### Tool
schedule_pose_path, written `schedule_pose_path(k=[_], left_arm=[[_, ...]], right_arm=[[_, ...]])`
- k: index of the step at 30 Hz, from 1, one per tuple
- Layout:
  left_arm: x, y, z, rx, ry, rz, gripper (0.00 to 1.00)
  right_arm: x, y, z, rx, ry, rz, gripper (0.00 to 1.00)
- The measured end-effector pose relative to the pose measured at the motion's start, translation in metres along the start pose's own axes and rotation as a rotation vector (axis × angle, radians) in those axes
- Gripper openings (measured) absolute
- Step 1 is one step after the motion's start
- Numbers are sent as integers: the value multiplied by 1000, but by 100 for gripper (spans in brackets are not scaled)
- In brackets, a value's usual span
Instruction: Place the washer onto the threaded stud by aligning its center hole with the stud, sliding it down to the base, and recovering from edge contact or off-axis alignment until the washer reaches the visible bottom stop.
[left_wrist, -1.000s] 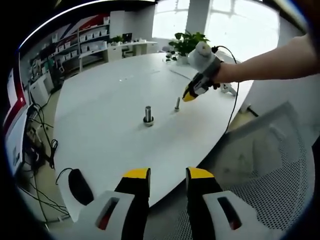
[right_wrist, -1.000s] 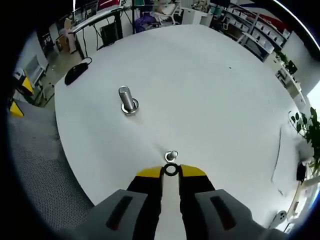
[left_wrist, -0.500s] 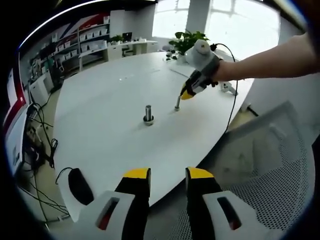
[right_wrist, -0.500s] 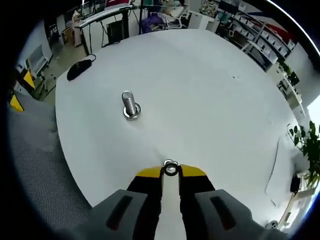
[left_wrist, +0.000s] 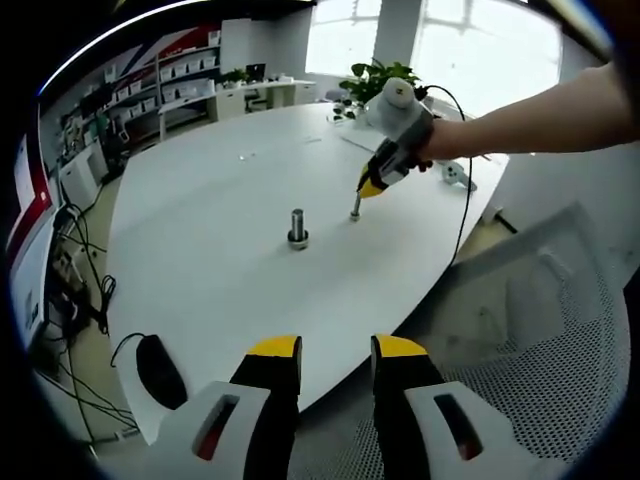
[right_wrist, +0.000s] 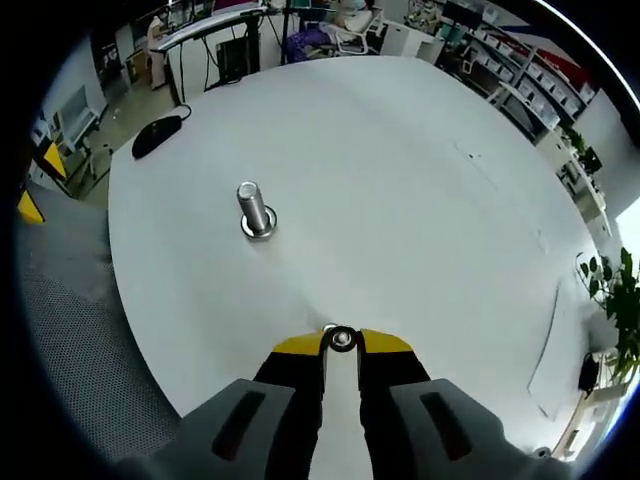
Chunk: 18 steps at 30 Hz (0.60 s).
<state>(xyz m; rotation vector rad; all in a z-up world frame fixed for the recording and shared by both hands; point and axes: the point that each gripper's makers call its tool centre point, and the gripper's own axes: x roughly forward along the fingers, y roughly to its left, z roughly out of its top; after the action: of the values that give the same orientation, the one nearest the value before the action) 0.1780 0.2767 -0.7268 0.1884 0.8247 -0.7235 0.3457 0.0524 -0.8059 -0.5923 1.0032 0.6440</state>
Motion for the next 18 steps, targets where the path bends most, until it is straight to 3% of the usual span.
schedule_pose_path(k=[18], left_arm=[[0,3,-1,-13,6,9,26]], right_arm=[[14,3,-4,-7,34,30,14]])
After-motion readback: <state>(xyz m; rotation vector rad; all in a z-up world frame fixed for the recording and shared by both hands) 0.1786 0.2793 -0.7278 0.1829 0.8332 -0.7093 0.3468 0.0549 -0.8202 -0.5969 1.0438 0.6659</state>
